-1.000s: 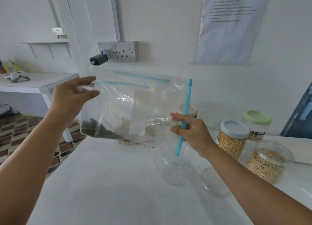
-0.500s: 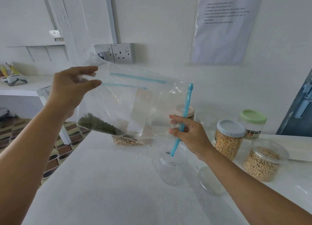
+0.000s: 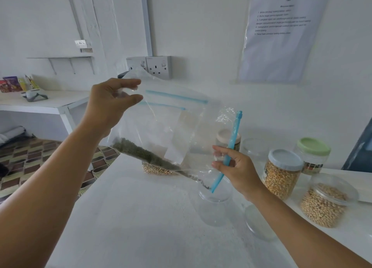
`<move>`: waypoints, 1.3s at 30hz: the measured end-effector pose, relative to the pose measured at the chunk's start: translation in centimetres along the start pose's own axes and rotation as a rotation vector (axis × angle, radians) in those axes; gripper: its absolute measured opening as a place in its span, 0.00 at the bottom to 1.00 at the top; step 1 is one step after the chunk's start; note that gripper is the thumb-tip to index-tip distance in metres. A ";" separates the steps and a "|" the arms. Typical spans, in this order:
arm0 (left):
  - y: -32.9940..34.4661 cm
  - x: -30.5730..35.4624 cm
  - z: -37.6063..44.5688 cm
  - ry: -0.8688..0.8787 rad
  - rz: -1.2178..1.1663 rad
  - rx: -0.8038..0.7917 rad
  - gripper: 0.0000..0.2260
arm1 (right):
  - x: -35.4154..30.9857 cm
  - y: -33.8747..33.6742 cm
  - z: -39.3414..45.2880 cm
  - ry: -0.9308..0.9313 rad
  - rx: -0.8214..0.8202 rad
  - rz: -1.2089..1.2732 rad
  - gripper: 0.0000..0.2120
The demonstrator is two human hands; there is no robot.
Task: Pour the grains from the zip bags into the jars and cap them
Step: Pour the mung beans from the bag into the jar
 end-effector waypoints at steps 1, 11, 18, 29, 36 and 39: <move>0.0 0.1 0.1 0.006 0.001 -0.001 0.17 | -0.1 0.0 0.0 -0.002 0.001 0.001 0.19; -0.9 0.7 1.4 0.034 -0.010 0.008 0.15 | -0.7 -0.2 0.1 -0.035 -0.028 0.020 0.21; -0.8 1.1 1.8 0.031 0.005 -0.001 0.14 | -0.5 -0.5 -0.1 -0.033 -0.075 0.020 0.23; -0.3 2.1 2.2 0.037 0.043 0.028 0.15 | -0.5 -0.2 0.2 -0.042 -0.038 0.016 0.21; -0.1 2.6 2.6 0.056 0.062 0.022 0.15 | -0.6 -0.2 0.5 -0.031 -0.020 0.032 0.23; -0.1 3.3 3.1 0.081 0.064 0.020 0.14 | -1.2 -0.2 0.8 -0.040 -0.008 0.039 0.22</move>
Point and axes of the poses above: each hand's wrist, its own z-axis towards the middle knuckle, its own y-axis out of the palm, x = y × z, the point moved 1 cm from there along z, towards the middle knuckle, and after that the axes turned 1 degree about -x, right-handed, at the moved point
